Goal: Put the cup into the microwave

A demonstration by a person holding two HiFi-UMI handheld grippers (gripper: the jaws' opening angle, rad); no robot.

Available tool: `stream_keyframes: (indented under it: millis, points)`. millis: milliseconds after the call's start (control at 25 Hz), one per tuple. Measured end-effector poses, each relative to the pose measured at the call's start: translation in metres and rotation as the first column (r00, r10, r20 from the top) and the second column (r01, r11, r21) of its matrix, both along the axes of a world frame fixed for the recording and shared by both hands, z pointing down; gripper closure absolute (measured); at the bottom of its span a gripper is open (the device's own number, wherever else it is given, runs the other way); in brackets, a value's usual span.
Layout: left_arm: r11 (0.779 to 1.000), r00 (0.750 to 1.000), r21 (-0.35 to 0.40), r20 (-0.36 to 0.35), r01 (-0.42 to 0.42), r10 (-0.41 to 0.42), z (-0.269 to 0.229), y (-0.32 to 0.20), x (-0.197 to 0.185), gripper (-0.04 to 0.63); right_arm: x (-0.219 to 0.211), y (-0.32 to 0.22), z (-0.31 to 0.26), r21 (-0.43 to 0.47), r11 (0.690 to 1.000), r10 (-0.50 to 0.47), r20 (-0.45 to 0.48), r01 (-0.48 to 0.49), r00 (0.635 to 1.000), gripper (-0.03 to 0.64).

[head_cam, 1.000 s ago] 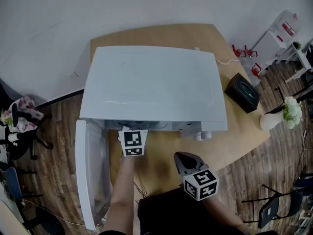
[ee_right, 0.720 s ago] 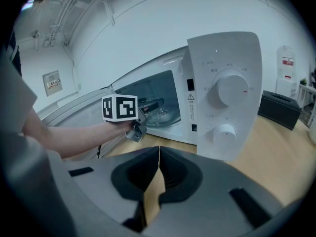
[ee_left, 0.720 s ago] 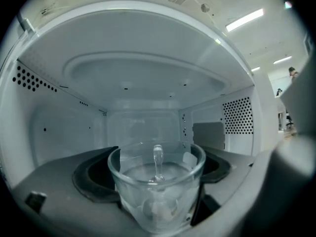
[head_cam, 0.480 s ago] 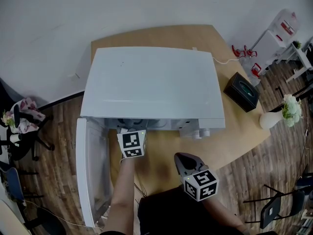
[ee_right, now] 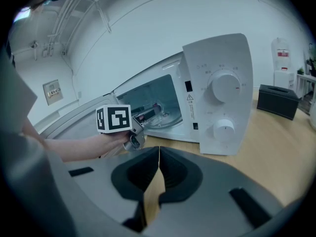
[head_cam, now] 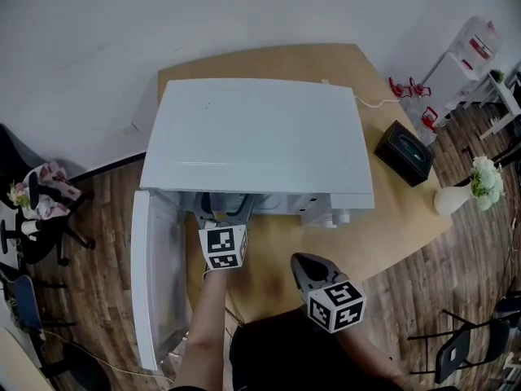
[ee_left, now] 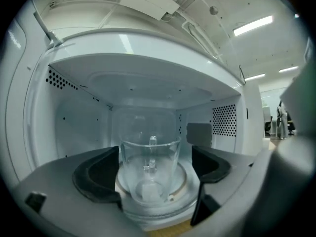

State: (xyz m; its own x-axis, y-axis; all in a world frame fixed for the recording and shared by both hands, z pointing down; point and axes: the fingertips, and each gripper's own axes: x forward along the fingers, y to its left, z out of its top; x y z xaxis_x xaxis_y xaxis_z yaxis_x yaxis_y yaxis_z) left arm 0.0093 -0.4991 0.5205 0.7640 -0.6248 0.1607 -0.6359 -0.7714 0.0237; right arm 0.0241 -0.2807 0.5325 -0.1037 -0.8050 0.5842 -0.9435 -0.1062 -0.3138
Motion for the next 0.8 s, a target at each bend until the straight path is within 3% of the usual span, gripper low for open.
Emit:
stream_keyframes:
  millis: [800]
  points:
    - [0.99, 0.999, -0.14, -0.032, 0.007, -0.012, 0.001, 0.058, -0.04, 0.162, -0.007, -0.01, -0.007, 0.049, 0.998, -0.033, 0.024, 0.032, 0.999, 0.621]
